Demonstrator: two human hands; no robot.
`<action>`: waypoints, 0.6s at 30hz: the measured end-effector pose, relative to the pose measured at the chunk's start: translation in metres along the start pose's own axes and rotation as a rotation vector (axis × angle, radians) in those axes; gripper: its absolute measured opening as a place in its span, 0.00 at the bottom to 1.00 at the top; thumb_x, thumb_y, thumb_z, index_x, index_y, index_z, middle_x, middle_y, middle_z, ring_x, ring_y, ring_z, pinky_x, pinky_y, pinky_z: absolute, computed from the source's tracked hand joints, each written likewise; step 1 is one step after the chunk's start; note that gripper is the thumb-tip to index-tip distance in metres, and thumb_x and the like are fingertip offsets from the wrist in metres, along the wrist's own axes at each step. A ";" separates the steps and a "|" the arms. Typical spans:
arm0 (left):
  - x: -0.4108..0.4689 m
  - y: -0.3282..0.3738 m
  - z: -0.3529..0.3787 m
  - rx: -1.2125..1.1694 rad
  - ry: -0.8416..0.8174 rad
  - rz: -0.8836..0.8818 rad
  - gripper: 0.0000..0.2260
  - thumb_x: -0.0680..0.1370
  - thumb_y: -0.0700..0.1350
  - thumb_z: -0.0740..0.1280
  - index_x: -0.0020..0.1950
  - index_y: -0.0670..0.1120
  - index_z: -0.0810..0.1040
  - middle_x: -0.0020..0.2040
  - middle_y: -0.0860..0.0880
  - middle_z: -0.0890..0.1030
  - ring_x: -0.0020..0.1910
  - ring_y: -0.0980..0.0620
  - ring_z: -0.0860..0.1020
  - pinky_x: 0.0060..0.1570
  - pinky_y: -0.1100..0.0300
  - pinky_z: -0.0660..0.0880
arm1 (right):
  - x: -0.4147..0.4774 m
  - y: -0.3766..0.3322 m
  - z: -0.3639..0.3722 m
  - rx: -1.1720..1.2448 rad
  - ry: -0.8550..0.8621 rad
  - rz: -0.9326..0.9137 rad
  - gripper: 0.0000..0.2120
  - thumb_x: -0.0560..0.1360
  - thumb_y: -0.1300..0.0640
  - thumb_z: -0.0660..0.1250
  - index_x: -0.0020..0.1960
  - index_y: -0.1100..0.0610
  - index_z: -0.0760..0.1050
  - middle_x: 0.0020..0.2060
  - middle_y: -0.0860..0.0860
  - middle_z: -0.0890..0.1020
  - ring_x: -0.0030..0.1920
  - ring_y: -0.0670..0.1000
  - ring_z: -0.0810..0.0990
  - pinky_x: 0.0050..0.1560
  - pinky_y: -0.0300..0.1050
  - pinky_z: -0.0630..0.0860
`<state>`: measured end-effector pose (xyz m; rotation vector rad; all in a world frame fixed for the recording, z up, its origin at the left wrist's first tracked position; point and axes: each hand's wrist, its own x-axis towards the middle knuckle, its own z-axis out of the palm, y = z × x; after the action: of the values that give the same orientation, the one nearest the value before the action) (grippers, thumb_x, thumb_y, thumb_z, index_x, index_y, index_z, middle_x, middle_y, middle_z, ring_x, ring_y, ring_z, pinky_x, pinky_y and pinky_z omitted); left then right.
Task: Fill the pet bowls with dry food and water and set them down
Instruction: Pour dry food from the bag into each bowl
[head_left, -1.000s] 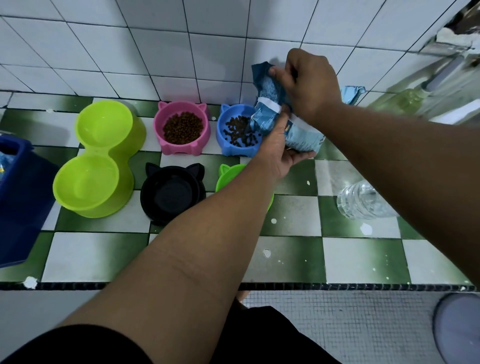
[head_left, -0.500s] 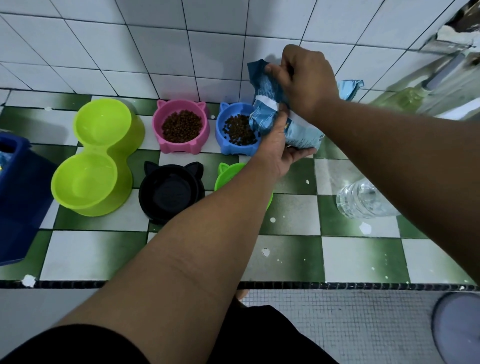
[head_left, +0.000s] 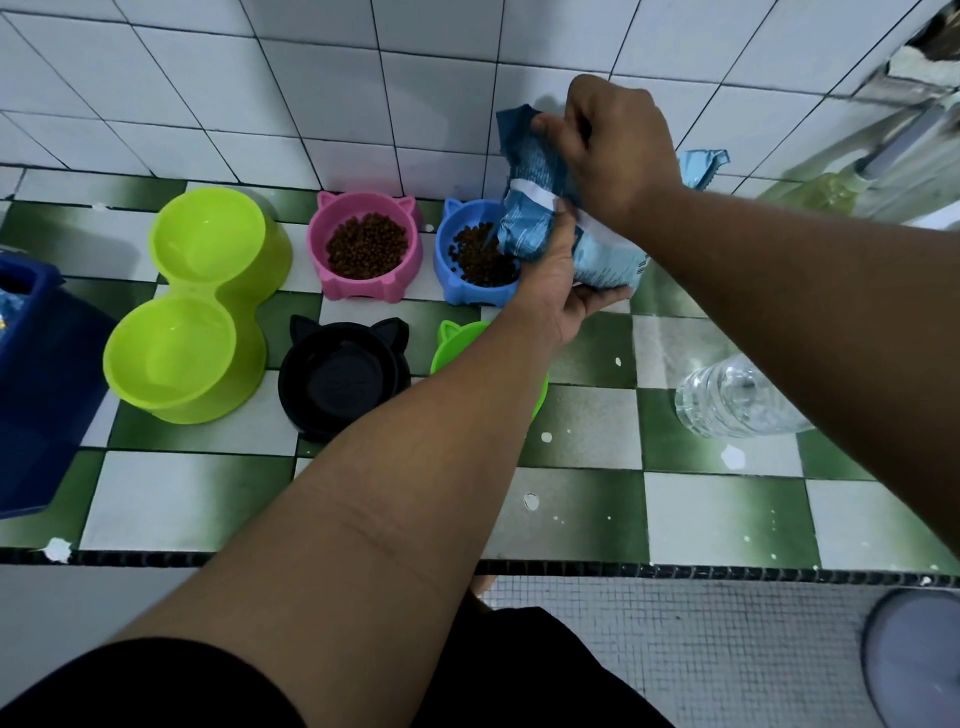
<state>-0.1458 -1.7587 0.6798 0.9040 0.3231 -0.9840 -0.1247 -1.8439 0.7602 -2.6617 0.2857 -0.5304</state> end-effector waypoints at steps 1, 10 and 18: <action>0.000 0.000 0.000 0.001 0.003 -0.001 0.31 0.79 0.64 0.67 0.72 0.43 0.72 0.67 0.38 0.78 0.58 0.37 0.80 0.55 0.34 0.80 | -0.001 0.000 0.000 0.004 0.002 0.001 0.18 0.79 0.42 0.60 0.40 0.55 0.67 0.33 0.51 0.72 0.34 0.51 0.68 0.36 0.44 0.60; 0.003 0.001 -0.002 0.126 0.093 0.049 0.33 0.75 0.65 0.71 0.73 0.48 0.70 0.63 0.40 0.82 0.56 0.36 0.83 0.47 0.35 0.83 | -0.014 0.011 -0.012 0.097 0.069 0.070 0.18 0.79 0.43 0.61 0.40 0.55 0.68 0.33 0.53 0.72 0.34 0.49 0.67 0.35 0.44 0.59; -0.003 0.001 0.006 0.224 0.144 0.135 0.37 0.69 0.64 0.78 0.73 0.56 0.68 0.64 0.45 0.82 0.54 0.38 0.85 0.39 0.40 0.84 | -0.043 0.027 -0.026 0.219 0.181 0.225 0.17 0.82 0.41 0.57 0.45 0.55 0.65 0.30 0.43 0.67 0.35 0.49 0.66 0.35 0.42 0.62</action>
<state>-0.1478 -1.7612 0.6858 1.1885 0.2726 -0.8424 -0.1774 -1.8658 0.7570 -2.3370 0.5402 -0.6875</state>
